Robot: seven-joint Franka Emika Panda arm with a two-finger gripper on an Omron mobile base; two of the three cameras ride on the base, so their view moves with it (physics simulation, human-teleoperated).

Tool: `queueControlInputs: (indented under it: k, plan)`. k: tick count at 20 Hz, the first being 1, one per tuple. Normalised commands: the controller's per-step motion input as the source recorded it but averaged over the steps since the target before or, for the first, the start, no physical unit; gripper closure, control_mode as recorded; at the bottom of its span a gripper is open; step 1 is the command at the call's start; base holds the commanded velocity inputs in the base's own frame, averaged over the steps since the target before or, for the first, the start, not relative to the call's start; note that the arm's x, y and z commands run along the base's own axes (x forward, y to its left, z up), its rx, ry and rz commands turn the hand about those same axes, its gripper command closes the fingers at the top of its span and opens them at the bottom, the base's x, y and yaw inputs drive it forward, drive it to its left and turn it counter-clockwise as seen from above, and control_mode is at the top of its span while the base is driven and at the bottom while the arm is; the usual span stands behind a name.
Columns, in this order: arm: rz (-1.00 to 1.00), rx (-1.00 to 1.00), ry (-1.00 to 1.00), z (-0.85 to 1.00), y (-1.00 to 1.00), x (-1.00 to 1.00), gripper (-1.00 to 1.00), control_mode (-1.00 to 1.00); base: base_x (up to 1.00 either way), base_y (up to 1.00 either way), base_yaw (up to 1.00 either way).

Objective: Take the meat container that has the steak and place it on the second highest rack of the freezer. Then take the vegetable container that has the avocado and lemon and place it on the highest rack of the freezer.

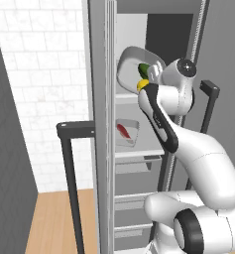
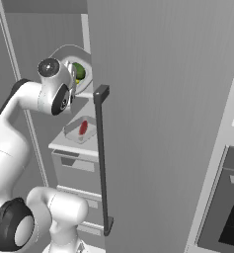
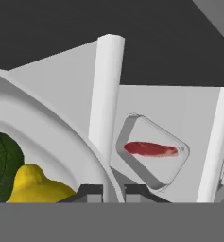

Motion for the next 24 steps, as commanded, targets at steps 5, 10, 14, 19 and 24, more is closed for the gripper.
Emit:
queueControlInputs:
  k: [5,10,14,19,24]
  plan:
    - [0.0,0.0,0.0,0.06,0.0,0.65,1.0,-1.0,0.0,0.0,0.0]
    - [0.0,0.0,0.0,-0.03,0.01,0.71,1.0,-1.0,0.0,0.0,0.0]
    - [0.0,0.0,-0.01,-0.29,0.0,0.3,1.0,-1.0,0.0,0.0,0.0]
    - [0.0,0.0,-0.16,-0.09,0.0,0.13,1.0,-1.0,0.0,0.0,0.0]
    - [0.0,0.0,-0.1,-0.08,0.0,0.12,1.0,-1.0,0.0,0.0,0.0]
